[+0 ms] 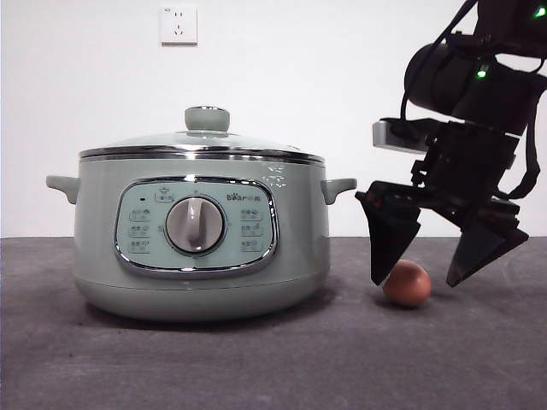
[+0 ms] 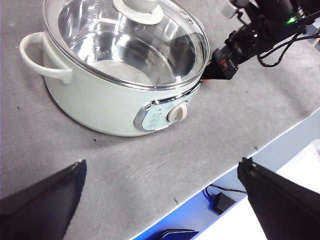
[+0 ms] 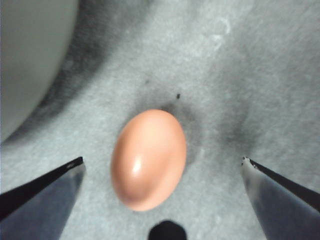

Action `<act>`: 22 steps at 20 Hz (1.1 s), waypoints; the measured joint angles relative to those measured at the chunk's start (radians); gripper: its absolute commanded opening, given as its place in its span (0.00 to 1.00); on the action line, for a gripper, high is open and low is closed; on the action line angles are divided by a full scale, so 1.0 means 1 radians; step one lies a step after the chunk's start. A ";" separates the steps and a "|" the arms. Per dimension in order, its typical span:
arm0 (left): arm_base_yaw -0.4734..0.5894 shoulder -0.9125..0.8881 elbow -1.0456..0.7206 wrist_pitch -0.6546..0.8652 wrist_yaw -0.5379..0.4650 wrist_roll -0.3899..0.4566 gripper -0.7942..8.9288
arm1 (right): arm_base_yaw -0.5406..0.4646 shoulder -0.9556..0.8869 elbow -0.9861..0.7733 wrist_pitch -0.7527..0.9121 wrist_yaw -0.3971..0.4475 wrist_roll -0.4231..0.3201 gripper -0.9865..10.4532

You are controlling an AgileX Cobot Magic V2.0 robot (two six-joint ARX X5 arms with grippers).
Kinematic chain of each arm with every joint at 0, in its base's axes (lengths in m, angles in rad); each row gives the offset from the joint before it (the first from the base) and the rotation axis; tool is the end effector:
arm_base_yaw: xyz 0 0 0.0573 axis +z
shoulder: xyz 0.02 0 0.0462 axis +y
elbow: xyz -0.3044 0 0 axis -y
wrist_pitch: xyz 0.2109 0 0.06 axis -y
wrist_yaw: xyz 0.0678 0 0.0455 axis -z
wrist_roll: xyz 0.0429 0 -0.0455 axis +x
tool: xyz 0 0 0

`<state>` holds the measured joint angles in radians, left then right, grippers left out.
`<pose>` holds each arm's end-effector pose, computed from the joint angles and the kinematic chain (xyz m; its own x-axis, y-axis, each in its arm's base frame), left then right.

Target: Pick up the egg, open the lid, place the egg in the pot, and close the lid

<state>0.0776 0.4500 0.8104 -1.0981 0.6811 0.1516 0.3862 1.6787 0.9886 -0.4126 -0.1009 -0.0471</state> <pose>-0.0010 -0.0272 0.2984 0.6220 -0.5832 -0.5225 0.5010 0.8092 -0.3069 0.2795 0.1183 0.2195 0.3779 0.2624 -0.8879 -0.4553 0.8877 0.0686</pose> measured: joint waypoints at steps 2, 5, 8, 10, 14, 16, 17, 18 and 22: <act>0.000 0.000 0.000 0.000 0.000 0.000 0.73 | 0.000 0.014 0.000 0.008 -0.001 0.003 0.38; 0.000 0.000 0.000 0.000 0.000 0.000 0.73 | 0.001 0.023 0.000 0.011 -0.003 0.004 0.26; 0.000 0.000 0.000 0.000 0.000 0.000 0.73 | 0.001 0.023 0.000 0.014 -0.004 0.006 0.13; 0.000 0.000 0.000 0.002 -0.001 0.000 0.73 | 0.001 0.023 0.000 0.014 -0.004 0.006 0.07; 0.000 0.000 0.000 0.036 -0.008 0.000 0.73 | 0.001 0.019 0.001 0.006 -0.004 0.018 0.07; 0.000 0.002 0.000 0.066 -0.043 0.000 0.73 | 0.001 -0.014 0.000 -0.033 -0.003 0.023 0.07; 0.000 0.007 0.001 0.084 -0.058 0.000 0.73 | 0.001 -0.053 0.000 -0.047 -0.003 0.025 0.07; 0.000 0.021 0.006 0.094 -0.075 -0.003 0.73 | 0.001 -0.104 0.000 -0.061 -0.003 0.025 0.07; -0.003 0.115 0.039 0.197 -0.078 -0.014 0.73 | 0.001 -0.315 0.000 -0.156 -0.003 0.025 0.07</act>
<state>0.0746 0.5648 0.8490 -0.9012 0.6029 0.1375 0.3870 1.3632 0.9890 -0.5690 -0.1040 -0.0219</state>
